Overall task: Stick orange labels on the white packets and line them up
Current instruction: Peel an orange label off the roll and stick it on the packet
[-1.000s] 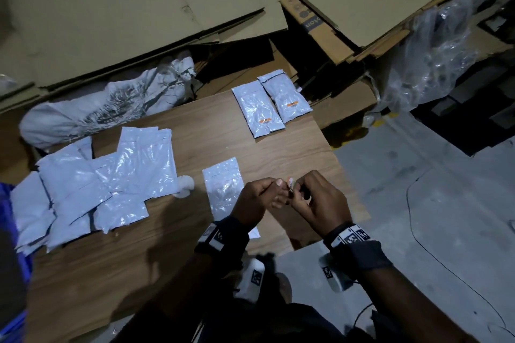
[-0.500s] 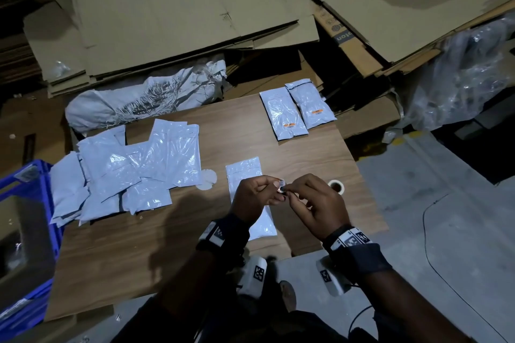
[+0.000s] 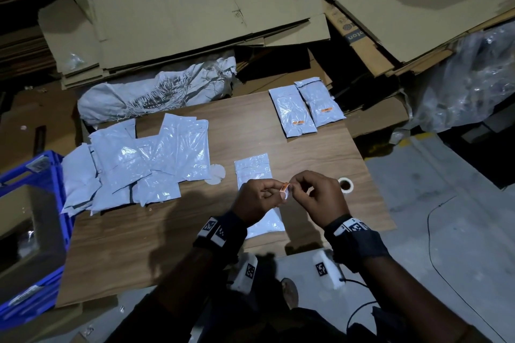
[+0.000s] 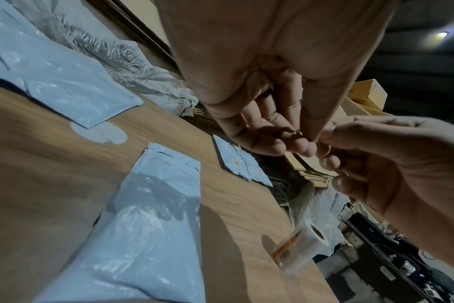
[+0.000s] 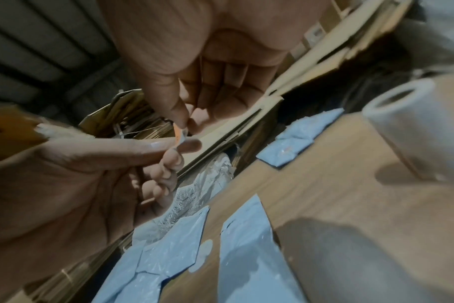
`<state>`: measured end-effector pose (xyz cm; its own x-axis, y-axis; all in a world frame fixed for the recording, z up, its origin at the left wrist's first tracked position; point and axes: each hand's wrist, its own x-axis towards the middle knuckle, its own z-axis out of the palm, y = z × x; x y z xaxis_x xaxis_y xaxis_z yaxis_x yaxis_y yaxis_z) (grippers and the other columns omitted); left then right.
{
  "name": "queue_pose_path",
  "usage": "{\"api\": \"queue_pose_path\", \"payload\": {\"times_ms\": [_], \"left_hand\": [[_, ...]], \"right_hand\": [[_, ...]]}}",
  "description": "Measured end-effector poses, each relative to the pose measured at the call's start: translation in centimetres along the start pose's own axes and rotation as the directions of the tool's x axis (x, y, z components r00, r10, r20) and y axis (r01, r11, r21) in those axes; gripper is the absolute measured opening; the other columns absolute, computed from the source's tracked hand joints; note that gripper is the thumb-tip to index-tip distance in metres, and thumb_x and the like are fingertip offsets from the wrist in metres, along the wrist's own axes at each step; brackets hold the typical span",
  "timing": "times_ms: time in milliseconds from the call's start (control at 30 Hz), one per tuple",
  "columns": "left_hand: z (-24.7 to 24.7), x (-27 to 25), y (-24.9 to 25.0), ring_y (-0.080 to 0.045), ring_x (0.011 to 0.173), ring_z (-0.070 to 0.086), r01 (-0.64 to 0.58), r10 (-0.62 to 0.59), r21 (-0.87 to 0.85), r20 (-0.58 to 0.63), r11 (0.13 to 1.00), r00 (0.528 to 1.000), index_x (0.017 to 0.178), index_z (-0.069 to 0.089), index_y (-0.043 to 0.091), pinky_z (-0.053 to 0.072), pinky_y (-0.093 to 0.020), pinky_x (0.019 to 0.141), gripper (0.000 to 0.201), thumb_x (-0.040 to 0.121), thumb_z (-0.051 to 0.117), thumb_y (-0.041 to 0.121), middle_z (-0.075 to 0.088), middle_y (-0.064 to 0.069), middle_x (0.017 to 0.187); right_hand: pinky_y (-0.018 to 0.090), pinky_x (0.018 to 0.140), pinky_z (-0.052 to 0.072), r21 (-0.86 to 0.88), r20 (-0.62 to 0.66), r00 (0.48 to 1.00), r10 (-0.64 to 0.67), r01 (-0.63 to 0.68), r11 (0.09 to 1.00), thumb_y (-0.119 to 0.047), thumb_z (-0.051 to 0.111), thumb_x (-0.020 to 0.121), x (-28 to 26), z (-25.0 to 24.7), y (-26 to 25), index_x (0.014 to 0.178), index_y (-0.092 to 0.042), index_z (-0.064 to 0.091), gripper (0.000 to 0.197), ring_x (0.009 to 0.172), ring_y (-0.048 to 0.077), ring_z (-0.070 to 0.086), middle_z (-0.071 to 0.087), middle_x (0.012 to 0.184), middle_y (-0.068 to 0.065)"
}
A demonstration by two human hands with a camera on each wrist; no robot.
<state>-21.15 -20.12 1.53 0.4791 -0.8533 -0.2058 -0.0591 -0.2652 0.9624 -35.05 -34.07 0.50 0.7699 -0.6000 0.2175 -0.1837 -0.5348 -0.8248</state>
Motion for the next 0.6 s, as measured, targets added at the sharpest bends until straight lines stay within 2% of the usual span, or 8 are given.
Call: {"api": "queue_pose_path", "payload": {"times_ms": [33, 100, 200, 300, 400, 500, 600], "left_hand": [[-0.1, -0.1, -0.3, -0.014, 0.070, 0.070, 0.003, -0.003, 0.010, -0.014, 1.000, 1.000, 0.106, 0.077, 0.012, 0.056, -0.025, 0.074, 0.016, 0.092, 0.072, 0.008, 0.077, -0.008, 0.082], [-0.4, -0.2, -0.9, -0.011, 0.065, 0.068, 0.033, -0.032, 0.004, -0.064, 0.999, 0.997, 0.104, 0.077, 0.010, 0.055, -0.024, 0.071, 0.016, 0.092, 0.071, 0.004, 0.075, -0.005, 0.077], [-0.9, -0.4, -1.7, -0.009, 0.064, 0.067, 0.102, -0.103, -0.015, -0.114, 0.995, 0.988, 0.099, 0.075, 0.003, 0.051, -0.021, 0.065, 0.009, 0.091, 0.071, 0.002, 0.075, -0.009, 0.077], [-1.5, -0.7, -2.9, -0.016, 0.067, 0.066, 0.139, -0.138, -0.004, -0.137, 0.990, 0.981, 0.094, 0.076, 0.009, 0.053, -0.027, 0.066, 0.006, 0.088, 0.074, 0.009, 0.076, -0.015, 0.081], [-1.8, -0.8, -4.2, -0.018, 0.070, 0.069, 0.172, -0.164, 0.040, -0.156, 0.984, 0.974, 0.087, 0.076, 0.029, 0.058, -0.040, 0.075, 0.011, 0.077, 0.073, 0.033, 0.076, -0.008, 0.077], [-1.9, -0.7, -5.5, -0.018, 0.077, 0.072, 0.198, -0.185, 0.081, -0.145, 0.977, 0.972, 0.093, 0.073, 0.036, 0.058, -0.050, 0.086, 0.022, 0.073, 0.071, 0.044, 0.077, 0.000, 0.077], [-1.9, -0.7, -6.4, -0.017, 0.075, 0.073, 0.201, -0.187, 0.086, -0.153, 0.976, 0.970, 0.088, 0.073, 0.036, 0.059, -0.052, 0.084, 0.020, 0.071, 0.074, 0.046, 0.076, 0.001, 0.075]], "right_hand": [[0.027, 0.064, 0.051, 0.081, -0.004, 0.997, 0.077, -0.076, 0.994, -0.017, 0.072, 0.089, -0.2, 0.6, 0.3, 0.082, -0.023, 0.071, 0.009, 0.070, 0.007, 0.063, 0.068, 0.074, -0.014], [0.022, 0.063, 0.045, 0.288, 0.029, 0.974, 0.224, -0.223, 0.931, -0.003, 0.073, 0.090, -0.6, 1.8, 0.6, 0.081, -0.014, 0.072, 0.014, 0.064, 0.005, 0.054, 0.061, 0.065, -0.014], [0.022, 0.055, 0.042, 0.471, 0.120, 0.920, 0.372, -0.383, 0.795, 0.000, 0.071, 0.092, -1.1, 3.2, 0.7, 0.081, -0.012, 0.073, 0.017, 0.064, 0.013, 0.048, 0.053, 0.064, -0.004], [0.020, 0.052, 0.041, 0.509, 0.197, 0.872, 0.447, -0.481, 0.714, -0.003, 0.073, 0.092, -1.3, 4.5, 0.8, 0.084, -0.006, 0.073, 0.008, 0.064, 0.015, 0.048, 0.051, 0.065, 0.003], [0.020, 0.053, 0.042, 0.502, 0.235, 0.848, 0.475, -0.524, 0.688, -0.004, 0.074, 0.090, -1.4, 5.5, 1.1, 0.087, 0.000, 0.073, 0.005, 0.059, 0.010, 0.050, 0.055, 0.065, 0.003], [0.019, 0.055, 0.045, 0.505, 0.235, 0.838, 0.492, -0.538, 0.675, -0.002, 0.075, 0.089, -1.4, 6.4, 1.6, 0.083, -0.005, 0.074, 0.008, 0.059, 0.009, 0.054, 0.060, 0.062, 0.000], [0.021, 0.059, 0.047, 0.511, 0.227, 0.826, 0.517, -0.552, 0.658, -0.003, 0.076, 0.089, -1.5, 7.0, 2.1, 0.080, -0.010, 0.075, 0.012, 0.061, 0.012, 0.056, 0.065, 0.063, -0.001]]}}
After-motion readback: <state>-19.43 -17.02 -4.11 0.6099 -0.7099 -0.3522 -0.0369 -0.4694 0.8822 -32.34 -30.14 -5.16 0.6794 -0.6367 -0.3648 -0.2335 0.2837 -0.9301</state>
